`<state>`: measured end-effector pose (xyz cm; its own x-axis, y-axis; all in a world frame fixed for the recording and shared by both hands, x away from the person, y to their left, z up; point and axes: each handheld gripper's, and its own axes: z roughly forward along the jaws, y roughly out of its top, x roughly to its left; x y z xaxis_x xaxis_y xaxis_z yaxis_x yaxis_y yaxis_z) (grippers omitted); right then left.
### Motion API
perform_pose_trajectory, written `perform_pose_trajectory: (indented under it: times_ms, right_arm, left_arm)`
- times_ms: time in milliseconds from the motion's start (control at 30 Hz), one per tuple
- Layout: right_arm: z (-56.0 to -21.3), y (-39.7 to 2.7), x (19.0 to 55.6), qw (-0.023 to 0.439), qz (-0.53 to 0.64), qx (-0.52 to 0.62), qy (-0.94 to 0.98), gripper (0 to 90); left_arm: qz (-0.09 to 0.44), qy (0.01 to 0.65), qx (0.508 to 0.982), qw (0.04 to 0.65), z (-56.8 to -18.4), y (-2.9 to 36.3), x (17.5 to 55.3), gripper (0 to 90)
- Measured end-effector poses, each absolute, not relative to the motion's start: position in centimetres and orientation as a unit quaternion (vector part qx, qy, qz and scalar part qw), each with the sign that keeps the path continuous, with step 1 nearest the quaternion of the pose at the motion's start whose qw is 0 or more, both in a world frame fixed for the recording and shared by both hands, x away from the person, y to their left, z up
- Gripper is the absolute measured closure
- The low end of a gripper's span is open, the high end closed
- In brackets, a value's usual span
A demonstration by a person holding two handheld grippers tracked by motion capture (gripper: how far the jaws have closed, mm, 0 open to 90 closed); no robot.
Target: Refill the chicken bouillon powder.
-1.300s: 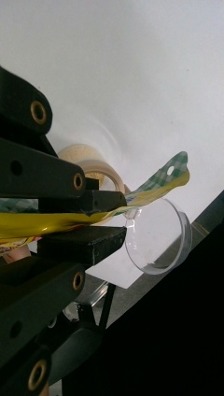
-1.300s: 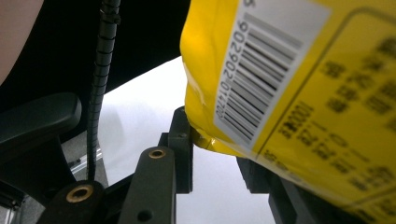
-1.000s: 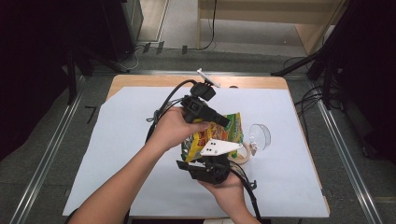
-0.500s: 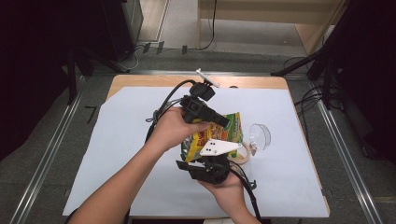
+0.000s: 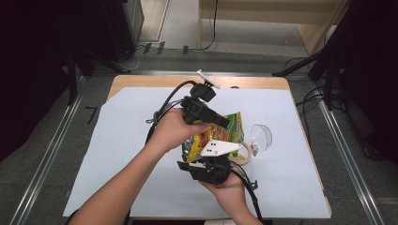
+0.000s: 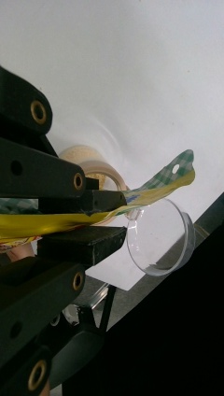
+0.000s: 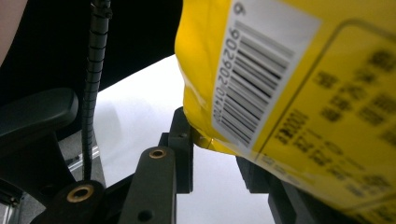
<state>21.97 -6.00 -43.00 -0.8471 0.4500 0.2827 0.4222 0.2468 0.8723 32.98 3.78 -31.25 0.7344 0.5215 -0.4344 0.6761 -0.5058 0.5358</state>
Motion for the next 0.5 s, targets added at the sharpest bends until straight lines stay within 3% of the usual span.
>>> perform_pose_trajectory:
  times_ms: [500]
  right_arm:
    - [-43.14,-6.06,22.1,0.017,0.545,0.277,0.791,71.0]
  left_arm:
    - [-0.108,0.345,0.862,0.354,-31.26,3.68,32.98,81.4]
